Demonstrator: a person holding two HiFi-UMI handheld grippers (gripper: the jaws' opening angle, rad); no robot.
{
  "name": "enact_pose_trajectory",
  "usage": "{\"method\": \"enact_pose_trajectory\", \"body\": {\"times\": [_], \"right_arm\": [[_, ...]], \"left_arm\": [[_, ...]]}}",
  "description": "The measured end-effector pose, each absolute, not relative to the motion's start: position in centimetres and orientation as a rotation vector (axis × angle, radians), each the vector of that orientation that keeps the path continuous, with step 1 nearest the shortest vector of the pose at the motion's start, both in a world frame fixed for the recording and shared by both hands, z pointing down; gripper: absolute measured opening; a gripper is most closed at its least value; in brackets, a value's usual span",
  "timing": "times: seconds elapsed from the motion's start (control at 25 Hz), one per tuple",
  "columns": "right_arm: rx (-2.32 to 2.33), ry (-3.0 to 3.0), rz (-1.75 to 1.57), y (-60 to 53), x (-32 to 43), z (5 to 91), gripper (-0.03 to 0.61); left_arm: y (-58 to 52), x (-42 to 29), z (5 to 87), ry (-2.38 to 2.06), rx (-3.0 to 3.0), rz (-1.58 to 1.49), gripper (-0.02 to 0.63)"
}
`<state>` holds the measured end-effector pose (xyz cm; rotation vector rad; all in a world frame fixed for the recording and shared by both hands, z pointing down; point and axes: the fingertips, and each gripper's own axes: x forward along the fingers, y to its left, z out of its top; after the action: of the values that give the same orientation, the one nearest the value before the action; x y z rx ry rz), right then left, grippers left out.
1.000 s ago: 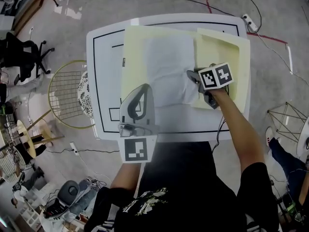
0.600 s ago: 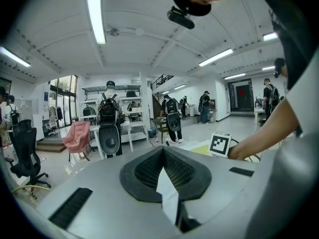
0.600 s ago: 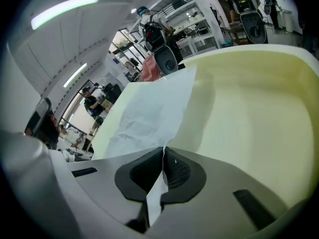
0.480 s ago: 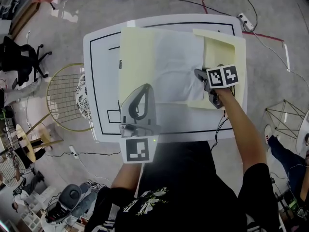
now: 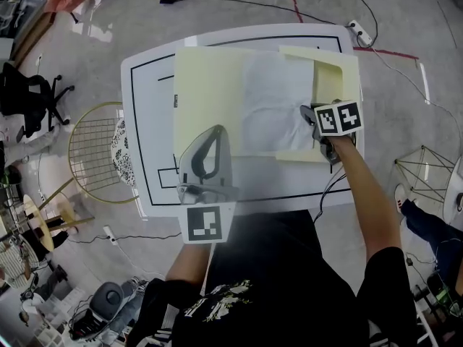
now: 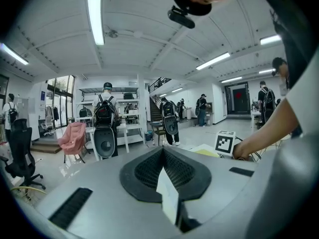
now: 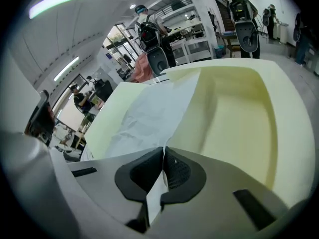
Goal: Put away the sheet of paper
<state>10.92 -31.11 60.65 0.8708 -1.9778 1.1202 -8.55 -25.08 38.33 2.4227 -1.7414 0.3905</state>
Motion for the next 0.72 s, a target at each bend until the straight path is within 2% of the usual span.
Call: {"method": "enact_pose_trajectory", "body": {"times": [0.64,0.72], "right_arm": [[0.966,-1.979,1.133,-31.0,13.0,58.6,0.001],[0.989,-1.978,1.117,-31.1,13.3,58.4,0.038]], "left_arm": [[-25.2,-6.5,37.3,-1.689,2.503,0.342,0.002],[-25.1,-6.5,37.3,-1.686,2.506,0.34,0.002]]}}
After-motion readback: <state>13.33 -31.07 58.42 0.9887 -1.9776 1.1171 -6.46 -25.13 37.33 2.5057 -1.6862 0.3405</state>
